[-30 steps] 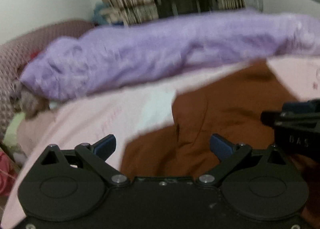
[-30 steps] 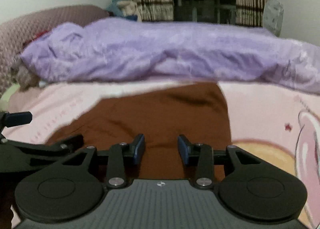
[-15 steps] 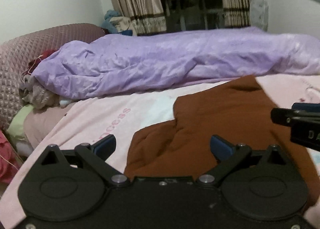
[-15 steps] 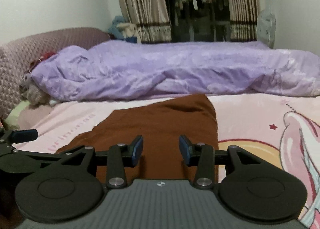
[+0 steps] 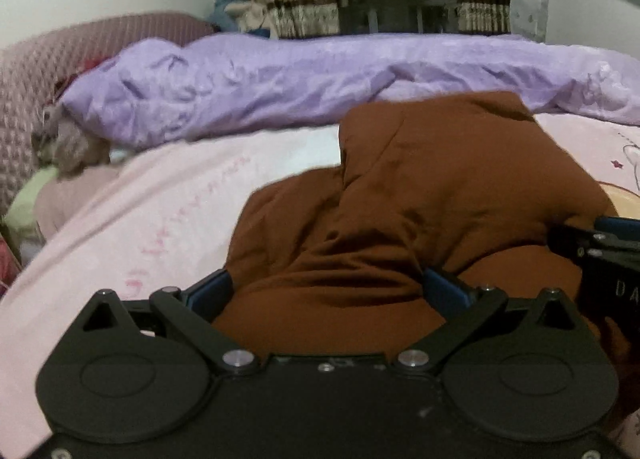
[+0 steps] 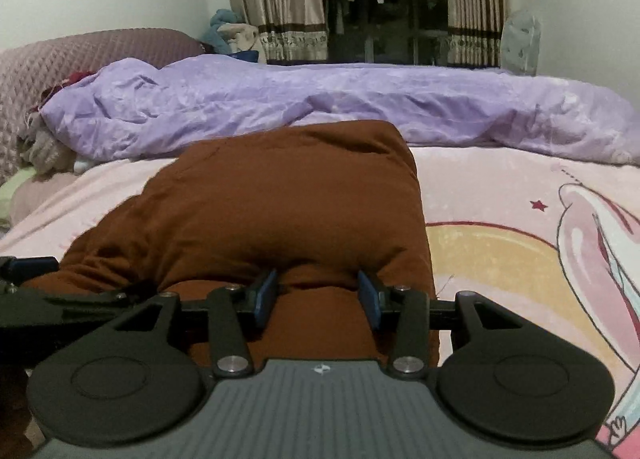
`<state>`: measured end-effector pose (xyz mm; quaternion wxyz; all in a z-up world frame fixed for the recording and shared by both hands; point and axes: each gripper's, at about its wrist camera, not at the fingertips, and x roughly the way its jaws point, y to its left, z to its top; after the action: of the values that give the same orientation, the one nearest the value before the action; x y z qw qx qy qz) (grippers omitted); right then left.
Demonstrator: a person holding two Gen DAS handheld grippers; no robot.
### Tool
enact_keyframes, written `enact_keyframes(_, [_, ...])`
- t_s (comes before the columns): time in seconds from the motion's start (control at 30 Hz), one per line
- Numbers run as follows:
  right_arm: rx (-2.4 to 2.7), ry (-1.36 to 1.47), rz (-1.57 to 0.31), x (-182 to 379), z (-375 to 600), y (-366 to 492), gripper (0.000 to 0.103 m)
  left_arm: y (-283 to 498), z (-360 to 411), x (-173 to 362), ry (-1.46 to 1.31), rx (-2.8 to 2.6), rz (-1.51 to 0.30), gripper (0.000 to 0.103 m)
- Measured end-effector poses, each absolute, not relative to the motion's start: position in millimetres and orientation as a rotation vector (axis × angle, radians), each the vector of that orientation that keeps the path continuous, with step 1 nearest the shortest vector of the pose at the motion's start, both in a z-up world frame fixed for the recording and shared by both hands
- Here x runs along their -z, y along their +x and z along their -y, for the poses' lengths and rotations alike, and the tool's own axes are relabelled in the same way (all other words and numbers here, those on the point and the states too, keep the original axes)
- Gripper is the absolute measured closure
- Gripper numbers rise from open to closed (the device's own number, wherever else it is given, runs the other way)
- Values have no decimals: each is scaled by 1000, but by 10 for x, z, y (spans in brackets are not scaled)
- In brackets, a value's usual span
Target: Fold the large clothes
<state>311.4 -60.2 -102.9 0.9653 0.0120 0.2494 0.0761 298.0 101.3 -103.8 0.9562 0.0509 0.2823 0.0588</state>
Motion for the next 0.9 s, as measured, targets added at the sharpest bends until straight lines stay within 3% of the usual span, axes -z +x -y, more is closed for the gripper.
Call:
enact_keyframes(0.37, [-166,79,-512,679,704,2582,39,2306,-1013,646,100,-114,-506,0])
enact_keyframes(0.57, [-179,4,-538,1071,614,2738,37,2561,-986,1119,125,-121,-598,0])
enact_keyframes(0.9, [-174,120,-537,846,829,2447,36,2172,-938,883,155,-146,-542,0])
